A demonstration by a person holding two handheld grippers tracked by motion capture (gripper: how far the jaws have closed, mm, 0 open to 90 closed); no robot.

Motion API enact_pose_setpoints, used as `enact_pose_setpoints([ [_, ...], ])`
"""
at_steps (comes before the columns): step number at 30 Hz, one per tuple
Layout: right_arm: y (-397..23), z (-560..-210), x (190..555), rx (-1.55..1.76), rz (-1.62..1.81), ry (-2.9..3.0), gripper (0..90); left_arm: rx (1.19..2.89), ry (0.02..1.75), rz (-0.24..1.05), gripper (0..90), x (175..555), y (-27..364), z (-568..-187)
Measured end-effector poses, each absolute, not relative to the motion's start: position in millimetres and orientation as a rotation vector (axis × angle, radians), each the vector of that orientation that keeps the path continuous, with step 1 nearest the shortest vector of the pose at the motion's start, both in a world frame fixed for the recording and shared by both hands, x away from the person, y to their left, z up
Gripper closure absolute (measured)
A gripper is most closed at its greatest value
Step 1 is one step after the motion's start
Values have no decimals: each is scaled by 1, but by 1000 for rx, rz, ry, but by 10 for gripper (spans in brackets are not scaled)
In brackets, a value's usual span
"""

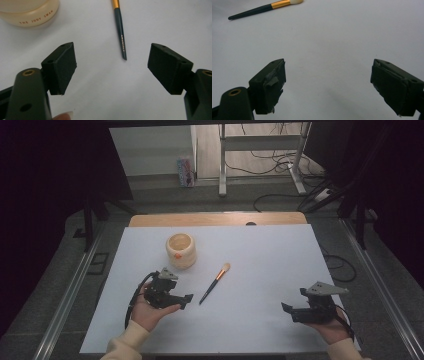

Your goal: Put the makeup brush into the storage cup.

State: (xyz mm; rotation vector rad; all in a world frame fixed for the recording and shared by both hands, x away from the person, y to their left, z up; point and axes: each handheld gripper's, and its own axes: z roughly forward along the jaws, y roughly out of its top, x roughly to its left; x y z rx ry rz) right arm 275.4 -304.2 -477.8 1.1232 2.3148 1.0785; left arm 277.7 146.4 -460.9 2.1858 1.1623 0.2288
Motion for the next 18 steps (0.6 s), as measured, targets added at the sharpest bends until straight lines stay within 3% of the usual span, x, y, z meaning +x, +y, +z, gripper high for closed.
enact_pose_setpoints([
  [18, -304, -478, 275, 1116, 1086, 2316, 130, 2215, 1128, 222, 235, 292, 128, -452],
])
